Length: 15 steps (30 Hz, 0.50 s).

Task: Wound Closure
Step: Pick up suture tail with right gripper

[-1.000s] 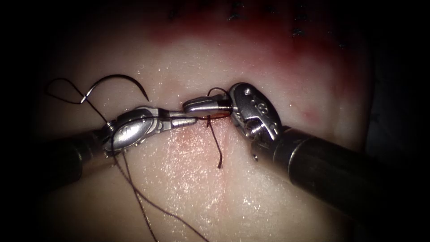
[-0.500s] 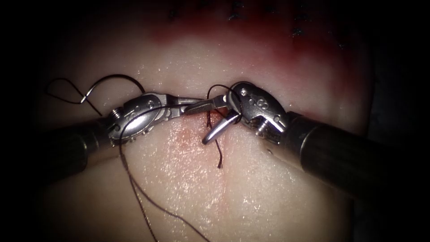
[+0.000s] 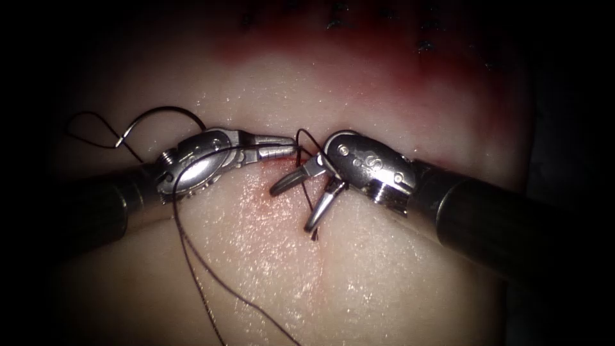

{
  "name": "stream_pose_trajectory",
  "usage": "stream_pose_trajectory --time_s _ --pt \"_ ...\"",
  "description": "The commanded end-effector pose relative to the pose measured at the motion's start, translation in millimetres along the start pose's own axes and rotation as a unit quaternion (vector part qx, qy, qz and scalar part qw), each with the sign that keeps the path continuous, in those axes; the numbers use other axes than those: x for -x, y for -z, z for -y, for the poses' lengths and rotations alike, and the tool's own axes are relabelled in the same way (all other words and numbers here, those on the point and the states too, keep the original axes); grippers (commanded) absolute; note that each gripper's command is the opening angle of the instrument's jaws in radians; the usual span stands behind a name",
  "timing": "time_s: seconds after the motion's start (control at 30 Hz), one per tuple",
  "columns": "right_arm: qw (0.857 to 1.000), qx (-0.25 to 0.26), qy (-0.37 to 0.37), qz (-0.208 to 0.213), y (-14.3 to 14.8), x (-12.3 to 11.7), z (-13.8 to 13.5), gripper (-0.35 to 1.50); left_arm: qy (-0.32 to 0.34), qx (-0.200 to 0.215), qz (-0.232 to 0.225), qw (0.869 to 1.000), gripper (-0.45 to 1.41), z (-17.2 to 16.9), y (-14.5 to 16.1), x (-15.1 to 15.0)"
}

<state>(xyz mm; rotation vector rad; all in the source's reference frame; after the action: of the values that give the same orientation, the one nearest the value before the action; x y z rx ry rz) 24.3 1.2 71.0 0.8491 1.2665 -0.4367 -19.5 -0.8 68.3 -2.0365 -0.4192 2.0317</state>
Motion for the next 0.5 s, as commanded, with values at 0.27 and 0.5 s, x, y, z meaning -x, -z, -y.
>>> stream_pose_trajectory --time_s 0.27,0.5 --pt "0.992 -0.046 0.032 0.112 -1.6 0.7 -1.0 0.94 -0.001 0.002 -0.001 1.000 -0.35 0.1 -0.4 0.2" --pt "0.974 -0.087 0.041 0.203 -3.0 1.5 -0.3 0.88 -0.001 -0.001 0.002 1.000 -0.35 -0.1 -0.1 0.1"
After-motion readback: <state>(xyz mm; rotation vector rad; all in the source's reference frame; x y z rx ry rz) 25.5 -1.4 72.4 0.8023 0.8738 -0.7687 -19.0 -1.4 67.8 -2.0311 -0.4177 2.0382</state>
